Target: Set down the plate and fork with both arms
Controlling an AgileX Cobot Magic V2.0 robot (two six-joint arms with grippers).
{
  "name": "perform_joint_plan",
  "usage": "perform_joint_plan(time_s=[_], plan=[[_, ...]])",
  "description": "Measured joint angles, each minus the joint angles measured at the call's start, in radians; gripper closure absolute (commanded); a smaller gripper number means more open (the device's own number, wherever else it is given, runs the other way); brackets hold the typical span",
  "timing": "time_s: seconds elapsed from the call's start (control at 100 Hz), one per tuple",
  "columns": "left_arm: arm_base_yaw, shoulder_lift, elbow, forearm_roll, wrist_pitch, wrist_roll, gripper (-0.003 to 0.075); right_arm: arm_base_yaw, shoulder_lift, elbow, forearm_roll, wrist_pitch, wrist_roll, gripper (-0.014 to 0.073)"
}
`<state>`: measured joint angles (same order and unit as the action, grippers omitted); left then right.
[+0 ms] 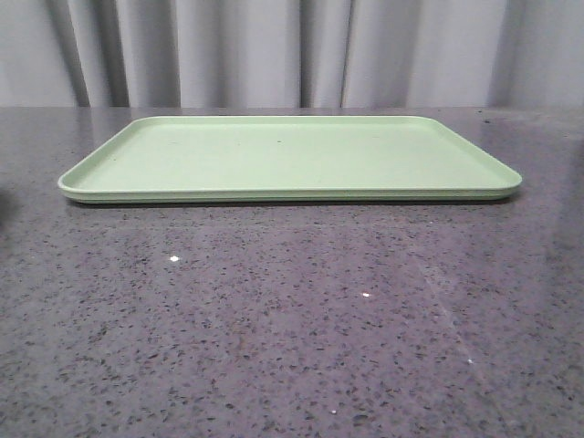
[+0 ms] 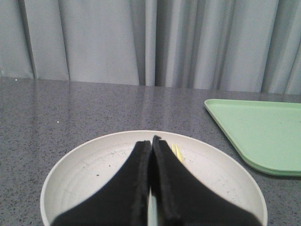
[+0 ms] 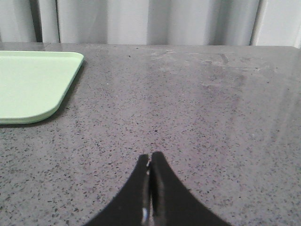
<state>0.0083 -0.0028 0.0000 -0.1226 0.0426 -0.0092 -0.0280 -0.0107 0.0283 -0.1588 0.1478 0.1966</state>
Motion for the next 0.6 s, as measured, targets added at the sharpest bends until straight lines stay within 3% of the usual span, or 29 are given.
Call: perform_joint_plan(time_s=[0.32,0.6], plan=[[0.000,0.000,-0.030,-0.002,0.014,0.000,0.0741,0.000,0.000,-0.002,-0.008,-0.064,0.000,0.0661],[0.000,0.131,-0.287,-0.002,0.180,0.000,0.0741,0.000,0.104,-0.211,-0.010,0.062,0.000,0.0661]])
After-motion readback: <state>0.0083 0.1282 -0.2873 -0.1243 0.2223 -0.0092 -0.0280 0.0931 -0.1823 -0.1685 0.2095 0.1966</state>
